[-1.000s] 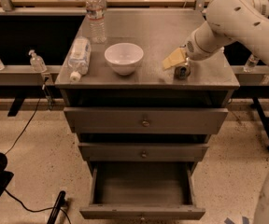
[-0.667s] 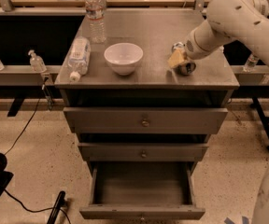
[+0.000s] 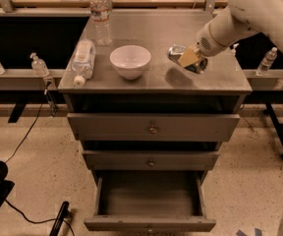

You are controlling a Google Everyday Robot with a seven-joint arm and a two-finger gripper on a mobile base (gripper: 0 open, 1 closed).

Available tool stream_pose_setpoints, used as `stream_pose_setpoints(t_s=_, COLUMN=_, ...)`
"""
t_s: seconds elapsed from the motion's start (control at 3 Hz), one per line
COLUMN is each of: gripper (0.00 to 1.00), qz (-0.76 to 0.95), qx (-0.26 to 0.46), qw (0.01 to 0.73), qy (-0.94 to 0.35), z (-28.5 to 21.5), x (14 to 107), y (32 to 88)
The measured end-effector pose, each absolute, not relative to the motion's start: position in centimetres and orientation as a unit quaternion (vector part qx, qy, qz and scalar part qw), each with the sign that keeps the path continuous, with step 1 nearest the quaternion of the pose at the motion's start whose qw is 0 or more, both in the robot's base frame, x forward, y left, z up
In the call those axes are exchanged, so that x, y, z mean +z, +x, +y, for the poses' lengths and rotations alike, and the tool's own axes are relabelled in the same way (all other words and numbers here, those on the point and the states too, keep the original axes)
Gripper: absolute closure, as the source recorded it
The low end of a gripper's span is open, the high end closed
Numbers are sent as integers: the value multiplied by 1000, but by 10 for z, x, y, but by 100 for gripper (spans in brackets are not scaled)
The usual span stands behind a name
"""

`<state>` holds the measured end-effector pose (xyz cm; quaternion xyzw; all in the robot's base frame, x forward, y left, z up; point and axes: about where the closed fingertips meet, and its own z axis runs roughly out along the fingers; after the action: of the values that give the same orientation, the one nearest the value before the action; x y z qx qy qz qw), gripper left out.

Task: Place redbull can into bottom drawer

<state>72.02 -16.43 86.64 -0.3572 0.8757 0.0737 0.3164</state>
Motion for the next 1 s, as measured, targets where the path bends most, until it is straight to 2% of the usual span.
stream_pose_setpoints(t_s=0.33, gripper=100, qz=836, qx=122, qw=340, qy=-414, z=-166, x=916, y=689)
stream_pose_setpoints(t_s=0.67, gripper=100, qz=760, qx=157, qw=352, qy=-522, z=-177, x=982, y=616)
stream_pose_setpoints(t_s=1.0, gripper=100, qz=708, qx=148, qw=301, qy=-621, z=-191, x=990, y=540)
